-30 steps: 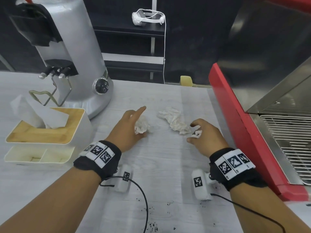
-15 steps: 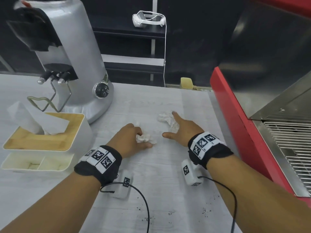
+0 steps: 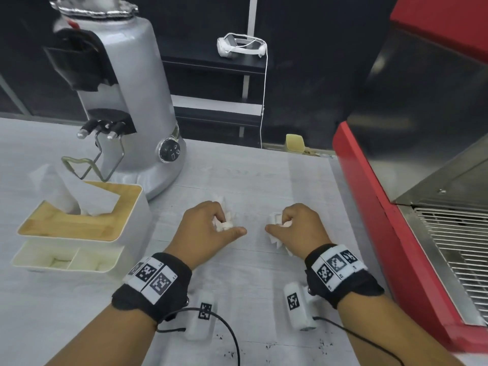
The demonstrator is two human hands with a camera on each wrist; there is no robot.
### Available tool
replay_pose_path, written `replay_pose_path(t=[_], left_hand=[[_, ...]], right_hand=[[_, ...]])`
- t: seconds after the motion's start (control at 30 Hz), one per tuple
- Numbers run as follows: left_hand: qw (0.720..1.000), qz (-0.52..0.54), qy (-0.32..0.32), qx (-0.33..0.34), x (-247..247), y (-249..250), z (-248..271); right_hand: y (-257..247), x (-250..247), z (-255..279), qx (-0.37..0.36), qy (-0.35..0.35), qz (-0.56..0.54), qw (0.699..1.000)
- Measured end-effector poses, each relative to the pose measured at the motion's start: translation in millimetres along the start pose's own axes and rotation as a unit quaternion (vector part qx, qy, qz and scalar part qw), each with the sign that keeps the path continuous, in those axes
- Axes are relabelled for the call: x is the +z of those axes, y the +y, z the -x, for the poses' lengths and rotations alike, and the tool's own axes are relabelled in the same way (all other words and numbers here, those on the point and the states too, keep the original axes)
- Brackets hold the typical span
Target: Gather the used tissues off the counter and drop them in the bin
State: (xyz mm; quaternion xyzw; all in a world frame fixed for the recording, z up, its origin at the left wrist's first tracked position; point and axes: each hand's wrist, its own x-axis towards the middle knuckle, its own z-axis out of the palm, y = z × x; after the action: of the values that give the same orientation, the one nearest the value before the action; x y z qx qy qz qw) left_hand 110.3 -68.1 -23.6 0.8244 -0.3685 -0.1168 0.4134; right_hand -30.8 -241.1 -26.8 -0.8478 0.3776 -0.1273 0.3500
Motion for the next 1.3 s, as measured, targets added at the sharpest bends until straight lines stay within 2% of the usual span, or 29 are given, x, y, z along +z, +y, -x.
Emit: replay_pose_path(t=[0.1,0.27,0.43,0.53,0.67,0.77,0.9,1.07,1.3], left_hand=[[0.999,0.051,-0.006,0.008,-2,11,10],[0.991,0.112,-0.052,0.049,-2,48,37],[0.982,0.162,-0.066,0.075,6,81,67],[0.97,0.208,-0.096,0.075,16,101,85],[0.958,0.209,-0.152,0.12,39,124,108],[0.951,0.189,-0.185,0.16,66,138,125],[0.94,0.18,-0.226,0.179,108,170,155],[0.92,0.164,-0.28,0.22,170,226,196],[0.896,0.139,-0.321,0.271,281,321,267]], right_hand=[[-5,-16,30,-0.014,0.063,-0.078,0.995],[-15,-42,87,-0.044,0.112,-0.194,0.974],[-11,-64,142,-0.073,0.152,-0.201,0.965],[0,-75,172,-0.06,0.199,-0.179,0.962],[21,-91,213,-0.025,0.246,-0.174,0.953],[42,-105,245,0.014,0.269,-0.193,0.944],[85,-129,286,0.054,0.299,-0.201,0.931],[145,-170,339,0.089,0.343,-0.22,0.909],[238,-256,425,0.11,0.388,-0.225,0.887]])
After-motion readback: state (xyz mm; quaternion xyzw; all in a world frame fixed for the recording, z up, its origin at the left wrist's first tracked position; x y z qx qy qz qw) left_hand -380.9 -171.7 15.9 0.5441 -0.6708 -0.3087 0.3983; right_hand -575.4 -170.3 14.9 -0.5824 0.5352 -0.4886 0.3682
